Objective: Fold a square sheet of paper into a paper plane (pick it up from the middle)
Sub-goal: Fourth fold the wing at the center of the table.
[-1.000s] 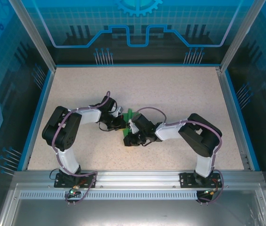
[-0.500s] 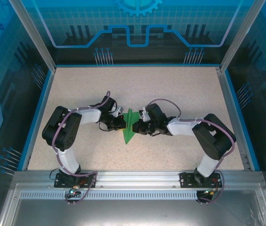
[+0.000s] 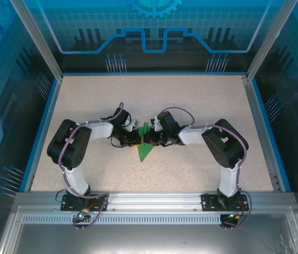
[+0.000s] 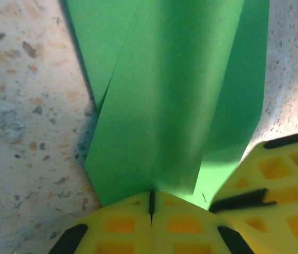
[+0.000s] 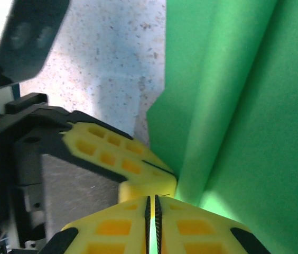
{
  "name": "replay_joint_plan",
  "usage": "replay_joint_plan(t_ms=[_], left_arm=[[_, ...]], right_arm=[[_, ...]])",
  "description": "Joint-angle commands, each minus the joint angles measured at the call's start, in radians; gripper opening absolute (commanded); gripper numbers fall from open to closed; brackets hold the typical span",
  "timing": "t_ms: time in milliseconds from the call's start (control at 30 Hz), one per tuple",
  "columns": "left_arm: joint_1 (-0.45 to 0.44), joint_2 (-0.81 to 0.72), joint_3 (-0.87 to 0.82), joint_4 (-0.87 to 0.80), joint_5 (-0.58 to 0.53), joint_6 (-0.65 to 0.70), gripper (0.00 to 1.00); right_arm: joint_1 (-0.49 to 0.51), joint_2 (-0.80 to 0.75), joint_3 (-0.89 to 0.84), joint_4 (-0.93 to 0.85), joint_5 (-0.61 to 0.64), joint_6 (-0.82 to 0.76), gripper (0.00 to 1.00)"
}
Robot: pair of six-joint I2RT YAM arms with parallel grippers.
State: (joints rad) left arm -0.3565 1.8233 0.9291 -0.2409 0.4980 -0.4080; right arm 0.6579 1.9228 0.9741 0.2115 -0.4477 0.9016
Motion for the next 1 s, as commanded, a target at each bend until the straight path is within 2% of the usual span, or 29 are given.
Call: replay_joint_plan(t_ms=[0,600,967], left_arm=[[-0.002,0.039,-0.021,-0.041,-0.104,0.029,0.02],[-0.002,0.019,-0.019,-0.047,-0.103,0.030,0.02],[0.000,-0.112,0.010,-0.044,-0.066,-0.030,0.07]], right_arm=[[-0.009,0.032,0.031,0.014,-0.028,-0.003,0.13],[-0.009,0.086,0.064,-0.129,0.051,-0.076,0.14],[0.001,0.115,0.085,-0.256,0.108,-0.112,0.13]])
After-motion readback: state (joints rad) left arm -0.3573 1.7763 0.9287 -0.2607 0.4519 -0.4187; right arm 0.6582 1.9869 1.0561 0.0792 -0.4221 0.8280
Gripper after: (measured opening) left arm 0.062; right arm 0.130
